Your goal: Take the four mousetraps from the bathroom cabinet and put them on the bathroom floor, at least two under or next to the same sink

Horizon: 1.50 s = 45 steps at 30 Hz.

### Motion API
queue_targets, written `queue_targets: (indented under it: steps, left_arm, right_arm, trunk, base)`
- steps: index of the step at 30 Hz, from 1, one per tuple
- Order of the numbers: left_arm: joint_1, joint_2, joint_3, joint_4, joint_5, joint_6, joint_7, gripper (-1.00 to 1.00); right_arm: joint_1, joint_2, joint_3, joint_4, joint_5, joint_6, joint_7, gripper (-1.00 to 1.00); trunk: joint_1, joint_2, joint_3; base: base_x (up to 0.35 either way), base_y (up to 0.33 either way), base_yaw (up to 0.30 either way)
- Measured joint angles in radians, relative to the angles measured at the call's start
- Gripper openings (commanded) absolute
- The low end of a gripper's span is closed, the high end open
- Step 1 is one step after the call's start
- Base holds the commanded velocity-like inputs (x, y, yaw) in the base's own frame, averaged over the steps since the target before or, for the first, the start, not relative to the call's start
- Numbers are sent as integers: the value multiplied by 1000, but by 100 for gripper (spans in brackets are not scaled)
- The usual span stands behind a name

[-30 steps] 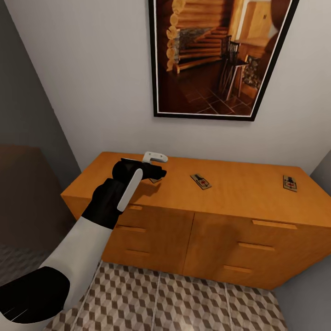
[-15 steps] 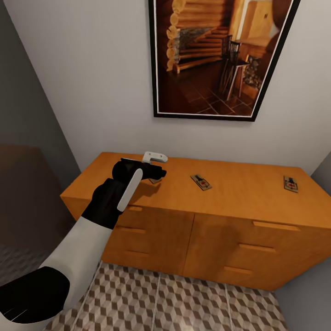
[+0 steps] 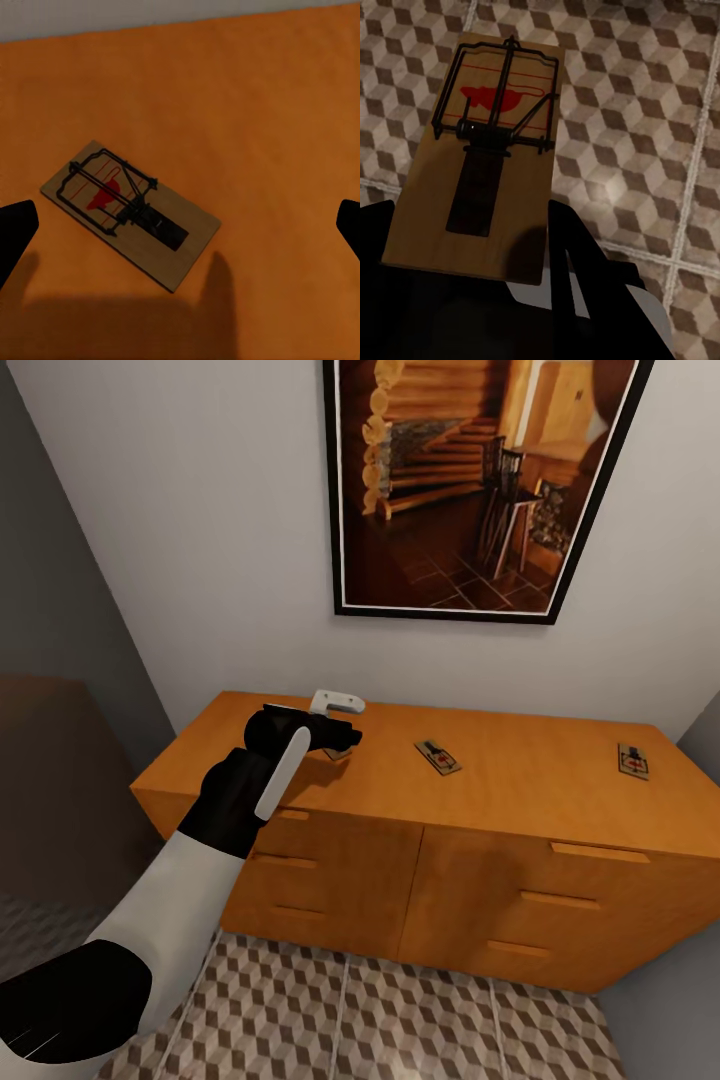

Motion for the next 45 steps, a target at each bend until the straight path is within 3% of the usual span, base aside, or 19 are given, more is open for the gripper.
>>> queue_targets:
  steps: [32, 45]
  left_arm:
    - [0, 0, -1, 0, 0, 0, 0, 100]
    - [0, 0, -2, -2, 0, 0, 0, 100]
  right_arm:
    - [0, 2, 0, 0, 1, 0, 0, -100]
    - [0, 3, 0, 0, 1, 0, 0, -100]
  trunk:
    - [0, 0, 0]
    - [0, 0, -17]
  base:
    - [35, 0, 0]
    - [0, 0, 0]
